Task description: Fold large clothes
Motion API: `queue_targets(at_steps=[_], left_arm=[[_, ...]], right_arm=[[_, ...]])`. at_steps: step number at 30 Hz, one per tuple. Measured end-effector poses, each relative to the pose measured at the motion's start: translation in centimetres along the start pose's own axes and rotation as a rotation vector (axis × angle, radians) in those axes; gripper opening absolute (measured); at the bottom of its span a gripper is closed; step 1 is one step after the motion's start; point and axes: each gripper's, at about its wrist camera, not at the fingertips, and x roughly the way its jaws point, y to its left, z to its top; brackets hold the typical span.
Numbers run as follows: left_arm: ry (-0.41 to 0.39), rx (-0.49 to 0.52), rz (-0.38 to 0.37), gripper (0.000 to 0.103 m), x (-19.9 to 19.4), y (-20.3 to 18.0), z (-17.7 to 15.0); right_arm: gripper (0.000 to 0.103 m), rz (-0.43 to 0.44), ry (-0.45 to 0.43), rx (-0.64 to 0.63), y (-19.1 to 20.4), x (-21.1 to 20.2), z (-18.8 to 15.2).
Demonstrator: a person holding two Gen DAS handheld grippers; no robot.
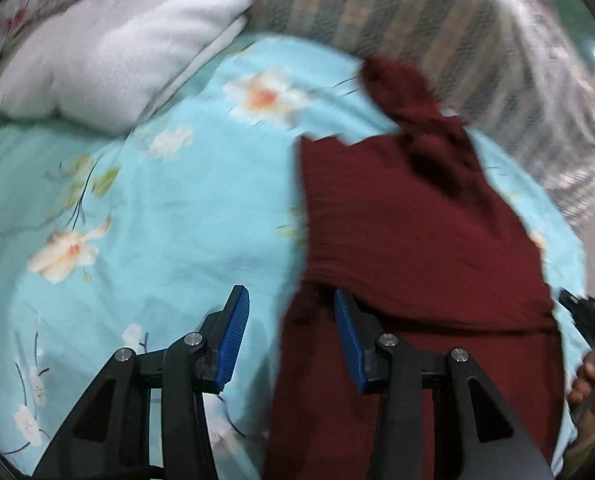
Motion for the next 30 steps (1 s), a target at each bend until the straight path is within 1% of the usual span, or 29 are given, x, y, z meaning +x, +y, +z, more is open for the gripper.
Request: queue_targets(at_steps=[2, 4, 6, 7, 8, 9, 10, 11, 12, 13, 14, 16, 17, 18, 19, 20, 22, 24, 26, 28, 30], left_arm=[[-0.016, 0.036, -0.067, 0.044, -0.7, -1.7, 0.3], [-0.018, 0.067, -0.114, 0.044, -0.2, -3.5, 0.7], [0.000, 0.101, -0.117, 0.044, 1.1, -5.2, 1.0], [0.016, 0.122, -0.115, 0.045, 2.0, -5.9, 1.0], [0.038, 0.138, -0.096, 0.046, 3.1, -6.2, 1.0], [0.061, 0.146, -0.058, 0.046, 4.1, -6.2, 0.9], [0.090, 0.147, -0.017, 0.045, 5.2, -5.9, 0.6], [0.111, 0.141, -0.013, 0.044, 5.9, -5.5, 0.3], [0.113, 0.131, -0.033, 0.044, 6.1, -5.0, 0.2], [0.108, 0.125, -0.049, 0.045, 5.8, -4.9, 0.2], [0.115, 0.124, -0.054, 0.045, 5.6, -4.9, 0.4], [0.118, 0.104, -0.073, 0.047, 5.3, -5.2, 1.4], [0.114, 0.095, -0.088, 0.049, 5.2, -5.3, 1.9], [0.104, 0.084, -0.110, 0.052, 5.0, -5.6, 2.8], [0.098, 0.072, -0.127, 0.052, 5.0, -5.7, 3.6], [0.094, 0.058, -0.143, 0.052, 5.2, -5.8, 4.4], [0.088, 0.024, -0.183, 0.052, 5.3, -6.1, 5.9], [0.083, -0.025, -0.226, 0.052, 5.9, -6.2, 8.3], [0.076, -0.061, -0.251, 0.053, 6.9, -6.5, 11.0], [0.072, -0.082, -0.262, 0.057, 7.9, -6.8, 13.5], [0.084, -0.115, -0.289, 0.060, 9.9, -7.3, 16.9]], right_arm=[[0.006, 0.039, 0.000, -0.028, 1.1, -0.3, 0.0], [0.006, 0.077, 0.034, -0.062, 2.5, 0.3, -0.2], [0.006, 0.109, 0.095, -0.124, 4.4, 1.6, -0.9], [0.006, 0.107, 0.112, -0.147, 4.8, 2.0, -1.1], [0.006, 0.079, 0.134, -0.176, 5.3, 2.8, -1.4], [0.006, 0.019, 0.145, -0.183, 5.0, 3.5, -1.6], [0.006, -0.023, 0.145, -0.174, 4.5, 3.8, -1.6], [0.006, -0.061, 0.145, -0.136, 3.3, 4.1, -1.4], [0.006, -0.039, 0.146, -0.094, 2.3, 4.1, -1.3], [0.006, 0.007, 0.146, -0.043, 1.5, 3.9, -1.2], [0.006, 0.026, 0.146, -0.026, 1.3, 3.6, -1.2], [0.009, 0.039, 0.145, -0.049, 2.0, 3.3, -1.0], [0.015, 0.074, 0.150, -0.050, 2.5, 3.4, -0.9], [0.024, 0.105, 0.161, -0.035, 2.8, 3.5, -0.6], [0.029, 0.166, 0.164, -0.017, 3.5, 3.7, -0.2], [0.038, 0.196, 0.161, -0.009, 4.1, 3.9, 0.1], [0.040, 0.259, 0.156, -0.001, 5.4, 4.1, 1.0], [0.040, 0.358, 0.163, 0.025, 7.2, 4.8, 2.2], [0.040, 0.408, 0.166, 0.044, 9.0, 5.4, 3.0], [0.040, 0.431, 0.167, 0.048, 10.8, 6.3, 4.3], [0.040, 0.488, 0.181, 0.086, 12.6, 8.3, 6.3]])
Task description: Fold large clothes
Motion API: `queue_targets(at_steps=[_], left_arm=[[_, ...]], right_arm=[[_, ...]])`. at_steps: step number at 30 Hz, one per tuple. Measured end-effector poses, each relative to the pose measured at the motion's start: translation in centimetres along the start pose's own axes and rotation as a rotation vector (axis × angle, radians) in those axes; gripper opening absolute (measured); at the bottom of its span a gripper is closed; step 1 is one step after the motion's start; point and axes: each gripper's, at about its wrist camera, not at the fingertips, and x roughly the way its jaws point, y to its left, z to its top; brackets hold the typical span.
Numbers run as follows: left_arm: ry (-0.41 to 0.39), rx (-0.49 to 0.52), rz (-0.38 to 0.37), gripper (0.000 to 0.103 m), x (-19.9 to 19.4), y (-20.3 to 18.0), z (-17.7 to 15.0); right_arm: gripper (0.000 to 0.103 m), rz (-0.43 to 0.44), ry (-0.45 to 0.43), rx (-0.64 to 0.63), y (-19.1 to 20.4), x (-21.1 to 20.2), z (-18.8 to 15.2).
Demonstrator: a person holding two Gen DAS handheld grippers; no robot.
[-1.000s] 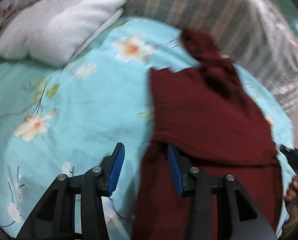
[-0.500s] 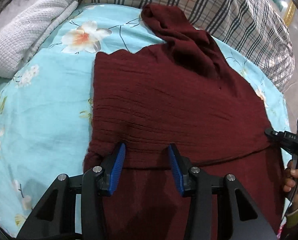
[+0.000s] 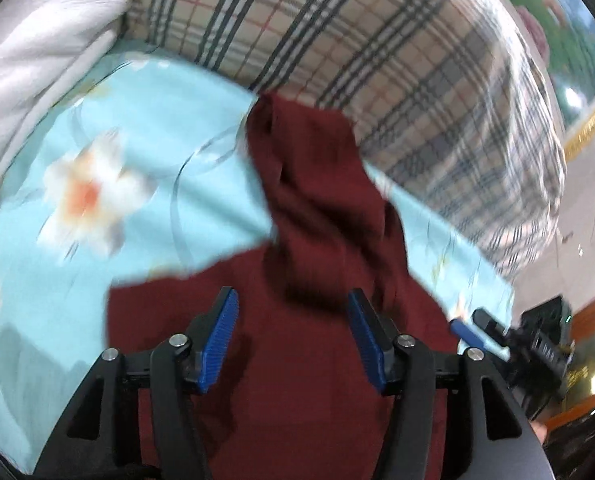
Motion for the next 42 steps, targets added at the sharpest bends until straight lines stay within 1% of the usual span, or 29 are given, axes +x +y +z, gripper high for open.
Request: queue_targets(at_steps=[1, 2, 3, 5, 6, 7, 8, 9, 10, 12, 14, 15, 16, 17, 18, 19, 21, 23, 26, 28, 30, 31, 33, 34, 35, 39, 40, 41, 42], left_arm=[[0.007, -0.014, -0.014, 0.061, 0.7, 0.0, 1.2], [0.021, -0.035, -0.038, 0.062, 2.1, -0.1, 3.3], [0.029, -0.044, -0.046, 0.065, 2.7, -0.1, 4.4], [0.046, -0.058, -0.031, 0.070, 5.2, -0.2, 7.4], [0.054, -0.062, -0.011, 0.072, 6.6, 0.0, 8.9], [0.062, -0.071, 0.005, 0.072, 7.5, 0.1, 9.7], [0.072, -0.090, 0.019, 0.072, 8.7, 0.5, 10.8], [0.084, -0.112, 0.012, 0.072, 9.8, 1.0, 11.7], [0.093, -0.131, -0.005, 0.072, 10.6, 1.3, 12.3], [0.098, -0.138, -0.024, 0.072, 11.7, 1.4, 13.2], [0.097, -0.085, 0.004, 0.065, 12.8, 0.7, 13.9], [0.093, -0.054, 0.015, 0.043, 13.1, 0.3, 13.9], [0.095, -0.025, 0.018, 0.015, 13.3, -0.2, 14.0], [0.097, -0.008, 0.015, 0.015, 13.3, -0.5, 13.9], [0.081, 0.022, 0.010, 0.013, 13.0, -1.0, 13.6], [0.064, 0.044, 0.015, 0.012, 12.5, -1.4, 13.3], [0.042, 0.077, -0.010, 0.011, 11.0, -2.3, 12.2], [0.014, 0.122, -0.048, 0.011, 8.8, -3.6, 10.2], [-0.026, 0.202, -0.124, 0.011, 4.6, -5.5, 5.8], [-0.045, 0.241, -0.151, 0.011, 2.5, -6.4, 2.7], [-0.053, 0.274, -0.190, 0.011, 0.6, -7.0, -1.4], [-0.051, 0.282, -0.198, 0.011, 0.1, -7.1, -3.3], [-0.044, 0.303, -0.211, 0.011, -0.3, -7.3, -6.8], [-0.036, 0.309, -0.211, 0.011, -0.1, -7.4, -8.1], [-0.011, 0.318, -0.207, 0.011, 0.3, -7.2, -9.9], [0.083, 0.352, -0.181, 0.010, 1.2, -6.1, -14.3], [0.102, 0.351, -0.179, 0.013, 1.0, -5.7, -15.1], [0.118, 0.346, -0.183, 0.016, 0.9, -5.2, -15.7], [0.127, 0.340, -0.191, 0.023, 0.7, -4.6, -16.1]], right_arm=[[0.040, 0.017, 0.003, 0.017, 0.2, 0.9, 0.8], [0.040, 0.038, 0.009, 0.044, 0.4, 2.2, 2.1], [0.040, 0.052, 0.015, 0.061, 0.4, 3.1, 2.9], [0.040, 0.078, 0.031, 0.096, 0.7, 5.5, 5.1], [0.044, 0.088, 0.049, 0.120, 0.6, 7.0, 6.1], [0.048, 0.080, 0.063, 0.134, 0.4, 7.7, 6.6], [0.052, 0.044, 0.081, 0.149, 0.2, 9.1, 7.4], [0.054, 0.011, 0.097, 0.157, 0.0, 10.3, 8.0], [0.054, -0.002, 0.104, 0.165, -0.2, 11.0, 8.4], [0.054, -0.005, 0.108, 0.191, -1.0, 12.8, 9.3], [0.054, -0.036, 0.095, 0.206, -1.7, 13.8, 9.9], [0.052, -0.035, 0.086, 0.210, -2.1, 14.2, 10.1], [0.044, -0.032, 0.082, 0.209, -2.3, 14.5, 10.2], [0.017, -0.040, 0.081, 0.202, -2.5, 14.6, 10.3], [0.011, -0.046, 0.081, 0.196, -2.5, 14.6, 10.2], [0.011, -0.036, 0.074, 0.185, -2.4, 14.3, 10.1], [0.010, 0.002, 0.046, 0.151, -2.0, 12.7, 9.5], [0.010, 0.056, 0.024, 0.121, -1.4, 10.3, 8.7], [0.010, 0.129, 0.019, 0.070, -0.7, 6.3, 6.6], [0.010, 0.155, 0.027, 0.033, -0.7, 3.4, 4.6], [0.010, 0.174, 0.042, 0.004, -1.1, 0.9, 2.4], [0.009, 0.176, 0.048, -0.006, -1.5, 0.0, 1.7], [0.009, 0.154, 0.064, -0.042, -2.4, -1.9, -0.7], [0.009, 0.139, 0.069, -0.052, -3.1, -2.8, -1.3], [0.010, 0.117, 0.078, -0.058, -3.9, -3.3, -2.3], [0.009, 0.025, 0.095, -0.039, -6.6, -4.1, -4.6], [0.009, -0.005, 0.094, -0.029, -7.6, -4.4, -5.0], [0.010, -0.016, 0.093, -0.018, -8.2, -4.5, -5.1], [0.011, -0.027, 0.088, 0.000, -9.0, -4.8, -5.3]])
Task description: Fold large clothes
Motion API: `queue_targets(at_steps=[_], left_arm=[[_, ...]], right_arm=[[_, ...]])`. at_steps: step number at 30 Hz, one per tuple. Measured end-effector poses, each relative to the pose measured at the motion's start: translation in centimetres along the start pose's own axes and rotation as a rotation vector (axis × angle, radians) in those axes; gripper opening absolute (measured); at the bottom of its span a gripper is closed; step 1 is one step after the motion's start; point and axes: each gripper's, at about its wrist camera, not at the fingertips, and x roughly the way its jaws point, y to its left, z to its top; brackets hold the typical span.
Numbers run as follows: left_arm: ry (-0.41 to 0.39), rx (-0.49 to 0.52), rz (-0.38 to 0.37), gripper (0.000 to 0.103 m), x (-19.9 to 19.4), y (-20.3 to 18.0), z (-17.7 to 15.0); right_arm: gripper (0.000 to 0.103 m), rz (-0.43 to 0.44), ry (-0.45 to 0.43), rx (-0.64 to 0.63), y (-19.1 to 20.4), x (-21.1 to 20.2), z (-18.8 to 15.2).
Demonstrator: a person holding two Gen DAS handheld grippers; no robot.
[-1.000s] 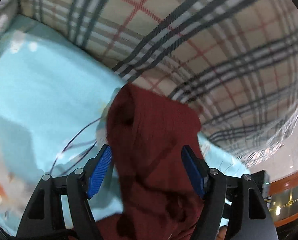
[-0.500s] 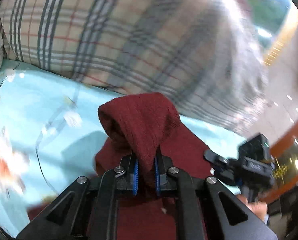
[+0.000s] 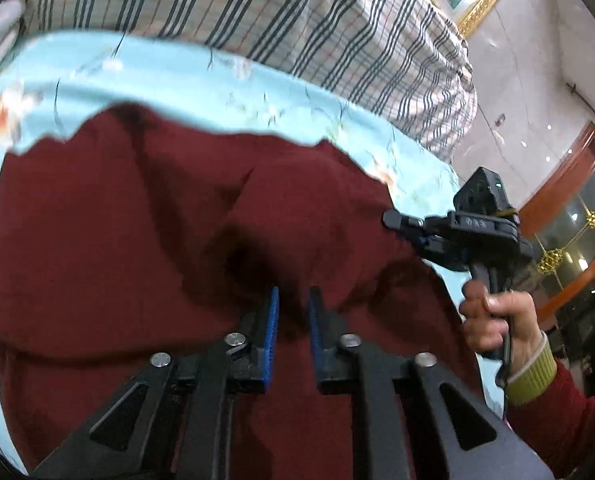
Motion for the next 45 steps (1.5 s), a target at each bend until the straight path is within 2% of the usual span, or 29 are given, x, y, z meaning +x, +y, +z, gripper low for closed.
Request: queue_targets(at_steps=[3, 4, 6, 8, 12, 18, 21, 22, 23, 24, 25, 26, 27, 29, 31, 33, 34, 35, 36, 38, 41, 44, 45], left_arm=[[-0.016, -0.035, 0.011, 0.043, -1.7, 1.5, -0.8], [-0.026, -0.058, 0.012, 0.046, -2.2, 2.1, -0.7], [-0.039, -0.109, 0.003, 0.048, -2.6, 3.4, 0.2], [-0.046, -0.168, -0.025, 0.051, -2.7, 4.6, 1.4], [-0.053, -0.260, -0.076, 0.060, -1.5, 5.6, 4.0], [-0.007, -0.403, -0.179, 0.060, 1.5, 7.8, 6.0], [0.011, -0.417, -0.198, 0.055, 2.9, 8.3, 6.5], [0.015, -0.411, -0.200, 0.038, 3.4, 8.5, 6.7], [0.020, -0.402, -0.204, 0.026, 3.8, 8.3, 6.8], [0.023, -0.388, -0.203, 0.011, 3.9, 8.2, 6.9], [0.009, -0.360, -0.193, 0.012, 3.7, 8.0, 7.1], [-0.014, -0.333, -0.185, 0.011, 3.3, 7.7, 7.4], [-0.053, -0.298, -0.179, 0.010, 2.4, 7.4, 7.7], [-0.140, -0.257, -0.195, 0.006, 0.2, 7.5, 8.1], [-0.181, -0.236, -0.187, 0.007, -1.2, 8.1, 8.2], [-0.172, -0.225, -0.140, 0.007, -1.6, 8.9, 7.9], [-0.144, -0.228, -0.102, 0.006, -1.3, 9.4, 7.5], [-0.127, -0.232, -0.087, 0.003, -1.1, 9.7, 7.2], [-0.110, -0.235, -0.067, 0.003, -1.0, 10.1, 6.6], [-0.088, -0.249, -0.053, 0.004, -1.2, 10.4, 5.5], [-0.093, -0.275, -0.055, 0.011, -2.2, 10.5, 3.7], [-0.081, -0.285, -0.072, 0.034, -3.1, 9.6, 2.1], [-0.076, -0.285, -0.081, 0.046, -3.2, 9.1, 1.9]], right_arm=[[0.013, -0.016, -0.012, 0.042, -1.8, -1.3, -0.4], [0.014, -0.021, -0.019, 0.057, -2.0, -1.6, -0.5], [0.036, -0.002, -0.042, 0.095, -2.5, -2.2, -0.9], [0.042, 0.010, -0.063, 0.094, -2.4, -2.8, -1.2], [0.042, -0.001, -0.064, 0.070, -1.2, -2.6, -1.8], [0.042, -0.100, -0.100, 0.051, -0.2, -2.6, -2.4], [0.042, -0.103, -0.125, 0.038, 0.2, -2.8, -2.0], [0.042, -0.108, -0.113, 0.040, 0.1, -2.4, -1.9], [0.042, -0.124, -0.088, 0.041, 0.1, -1.7, -1.7], [0.038, -0.137, -0.065, 0.034, 0.1, -1.1, -1.6], [0.028, -0.139, -0.049, 0.020, 0.3, -0.6, -1.5], [0.010, -0.127, -0.039, 0.000, 0.6, -0.2, -1.3], [0.010, -0.098, -0.048, -0.015, 1.0, -0.2, -1.0], [0.010, 0.023, -0.122, -0.052, 1.9, -1.5, -0.3], [0.010, 0.053, -0.190, -0.078, 2.2, -2.9, 0.3], [0.014, -0.007, -0.189, -0.069, 1.6, -3.1, 0.7], [0.014, -0.025, -0.173, -0.055, 1.2, -2.9, 0.8], [0.022, -0.075, -0.140, -0.024, 0.3, -2.6, 0.6], [0.037, -0.107, -0.127, -0.003, -0.1, -2.5, 0.4], [0.045, -0.150, -0.143, 0.022, -0.6, -3.3, -0.7], [0.045, -0.140, -0.173, -0.001, 0.3, -4.9, -2.7], [0.045, -0.093, -0.135, -0.037, 1.9, -4.9, -4.7], [0.045, -0.078, -0.121, -0.040, 2.3, -4.6, -5.3]])
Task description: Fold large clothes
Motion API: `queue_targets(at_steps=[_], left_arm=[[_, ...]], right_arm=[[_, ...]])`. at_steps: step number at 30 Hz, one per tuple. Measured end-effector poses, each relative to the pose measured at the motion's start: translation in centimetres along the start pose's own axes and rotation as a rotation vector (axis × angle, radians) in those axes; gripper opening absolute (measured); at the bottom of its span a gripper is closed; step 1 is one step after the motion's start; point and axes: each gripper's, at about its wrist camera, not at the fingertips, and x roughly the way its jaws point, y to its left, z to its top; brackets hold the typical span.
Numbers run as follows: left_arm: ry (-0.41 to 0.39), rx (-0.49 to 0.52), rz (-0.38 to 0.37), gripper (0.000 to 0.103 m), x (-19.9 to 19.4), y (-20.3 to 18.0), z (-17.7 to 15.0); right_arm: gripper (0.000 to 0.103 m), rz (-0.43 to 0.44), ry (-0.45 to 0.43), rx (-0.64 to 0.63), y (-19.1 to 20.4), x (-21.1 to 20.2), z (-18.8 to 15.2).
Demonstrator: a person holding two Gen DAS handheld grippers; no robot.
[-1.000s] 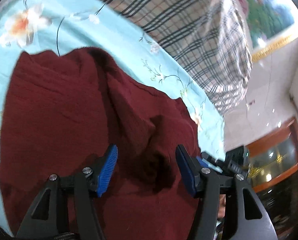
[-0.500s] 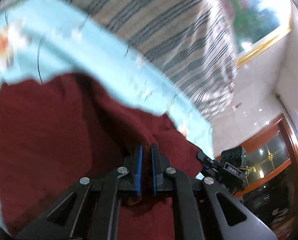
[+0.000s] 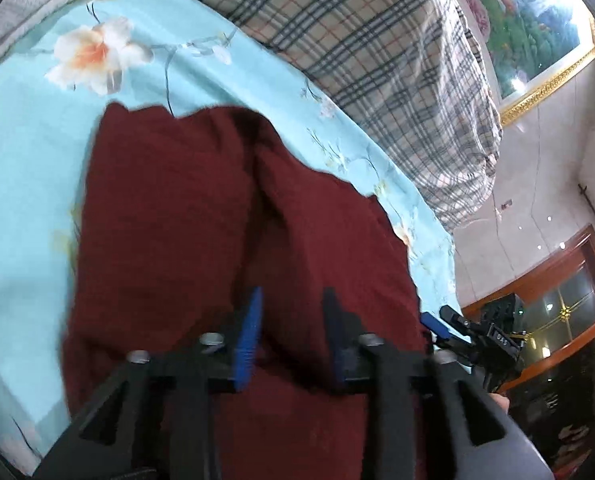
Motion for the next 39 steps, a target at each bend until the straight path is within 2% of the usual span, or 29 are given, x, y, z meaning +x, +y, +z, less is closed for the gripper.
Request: queue_targets(at_steps=[1, 4, 8, 9, 11, 12, 13, 14, 15, 16, 17, 19, 21, 24, 26, 29, 32, 34, 35, 39], left_arm=[[0.009, -0.003, -0.014, 0.055, 0.0, -0.5, -0.7], [0.038, 0.010, -0.020, 0.072, 0.3, -1.7, -1.4], [0.067, 0.017, 0.012, 0.071, 2.0, -2.5, -1.0], [0.067, 0.026, 0.027, 0.066, 2.5, -2.6, -1.0], [0.070, 0.039, 0.047, 0.041, 3.3, -2.7, -1.0], [0.079, 0.037, 0.047, 0.017, 3.8, -2.6, -0.9], [0.087, 0.029, 0.044, 0.001, 4.1, -2.5, -0.9], [0.086, 0.023, 0.048, 0.003, 4.1, -2.4, -1.0], [0.074, 0.025, 0.058, 0.002, 3.9, -2.5, -0.9], [0.056, 0.032, 0.057, 0.002, 3.3, -2.7, -0.9], [0.034, 0.041, 0.049, 0.003, 2.6, -2.9, -0.8], [-0.020, 0.077, 0.053, 0.001, 1.1, -3.5, -0.7], [-0.022, 0.080, 0.067, 0.001, 0.9, -3.1, -1.0], [0.010, 0.044, 0.103, 0.000, 2.1, -1.5, -1.6], [0.022, 0.011, 0.124, 0.000, 2.7, -0.4, -2.1], [0.017, -0.027, 0.093, 0.000, 2.0, -0.2, -2.4], [0.006, -0.005, 0.038, 0.000, 0.5, -1.8, -2.6], [0.010, 0.022, 0.018, 0.023, 0.1, -3.3, -2.6], [0.007, 0.036, 0.010, 0.028, 0.0, -3.9, -2.5], [0.029, 0.113, -0.030, 0.029, 1.2, -7.1, -2.4]], right_arm=[[0.045, 0.013, 0.006, 0.004, 0.2, 0.2, -0.6], [0.045, -0.007, 0.001, 0.025, -0.2, 0.4, -1.3], [0.045, -0.056, -0.027, 0.083, -1.8, 0.6, -0.7], [0.045, -0.070, -0.032, 0.083, -1.8, 0.8, -0.6], [0.045, -0.087, -0.030, 0.081, -2.1, 1.5, -0.1], [0.045, -0.094, -0.024, 0.080, -2.1, 1.8, 0.1], [0.044, -0.106, -0.007, 0.077, -2.2, 2.6, 0.4], [0.039, -0.107, 0.007, 0.073, -2.1, 3.2, 0.5], [0.020, -0.109, 0.024, 0.067, -2.1, 3.8, 0.7], [0.007, -0.109, 0.035, 0.062, -2.0, 4.1, 0.8], [0.004, -0.086, 0.029, 0.055, -1.7, 3.9, 1.0], [0.004, -0.032, -0.040, 0.024, -0.8, 2.3, 1.1], [0.004, -0.049, -0.085, -0.004, -0.4, 0.9, 1.2], [0.004, -0.138, -0.025, 0.018, -2.2, 1.8, 0.8], [0.007, -0.130, 0.014, 0.056, -3.3, 2.6, 0.4], [0.007, -0.105, 0.007, 0.079, -3.4, 2.1, 0.0], [0.011, -0.115, -0.016, 0.051, -2.7, 1.0, 0.1], [0.011, -0.136, -0.033, 0.033, -2.2, 0.3, 0.2], [0.011, -0.141, -0.051, 0.024, -1.9, -0.3, 0.2], [0.011, -0.099, -0.084, 0.008, -0.9, -1.0, 0.1]])
